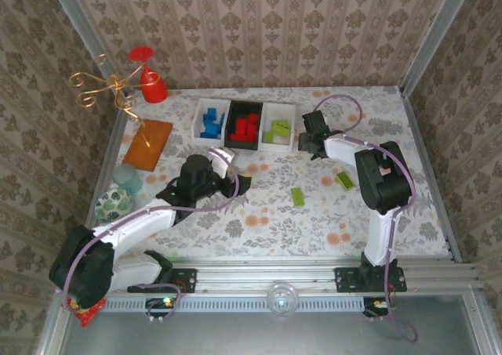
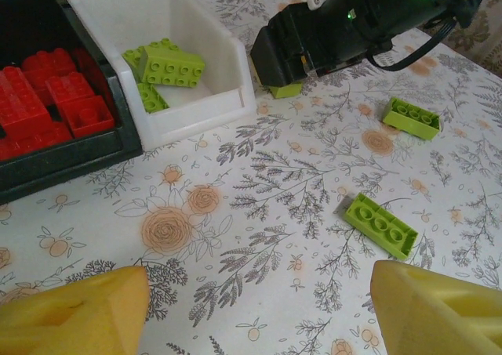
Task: Sort the legos into containers by color
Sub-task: Pick up the lego from the top-center of the table, then place the lego in the container.
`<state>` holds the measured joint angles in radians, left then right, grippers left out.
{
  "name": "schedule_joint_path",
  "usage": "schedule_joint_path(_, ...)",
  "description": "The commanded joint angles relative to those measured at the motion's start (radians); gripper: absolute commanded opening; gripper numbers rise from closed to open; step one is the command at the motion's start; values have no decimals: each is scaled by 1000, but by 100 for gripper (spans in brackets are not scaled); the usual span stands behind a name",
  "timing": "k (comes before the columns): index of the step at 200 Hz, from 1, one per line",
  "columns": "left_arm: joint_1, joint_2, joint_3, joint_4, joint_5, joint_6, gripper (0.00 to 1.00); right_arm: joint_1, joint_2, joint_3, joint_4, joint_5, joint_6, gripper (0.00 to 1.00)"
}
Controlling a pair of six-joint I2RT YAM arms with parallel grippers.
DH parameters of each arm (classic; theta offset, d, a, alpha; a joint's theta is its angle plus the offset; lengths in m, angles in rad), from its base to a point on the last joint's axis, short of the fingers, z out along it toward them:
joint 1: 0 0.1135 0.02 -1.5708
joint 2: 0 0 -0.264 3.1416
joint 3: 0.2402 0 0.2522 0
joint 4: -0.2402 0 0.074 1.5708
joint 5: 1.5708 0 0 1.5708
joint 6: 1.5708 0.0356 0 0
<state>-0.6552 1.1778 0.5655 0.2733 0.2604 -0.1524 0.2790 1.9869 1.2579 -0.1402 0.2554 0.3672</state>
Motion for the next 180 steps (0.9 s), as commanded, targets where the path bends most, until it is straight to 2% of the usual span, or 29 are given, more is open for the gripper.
schedule_joint_path(1, -7, -30, 14, -9, -13, 28, 76, -7, 31, 24, -26, 19, 9, 57)
schedule_joint_path(40, -7, -43, 13, -17, -16, 31, 76, -10, 54, 56, -69, 22, 24, 53)
schedule_joint_path(84, -7, -61, 10, -25, -25, 37, 76, -13, 59, 68, -78, 14, 25, 38)
schedule_joint_path(103, -7, -64, 10, -29, -29, 39, 76, -5, 1, 47, -52, 4, 12, 34)
schedule_joint_path(145, -7, -67, 11, -36, -43, 46, 76, 126, -190, -12, 53, 21, -35, 33)
schedule_joint_path(180, -7, -78, 0, -23, -54, 46, 76, 201, -166, 56, 63, 33, -56, 33)
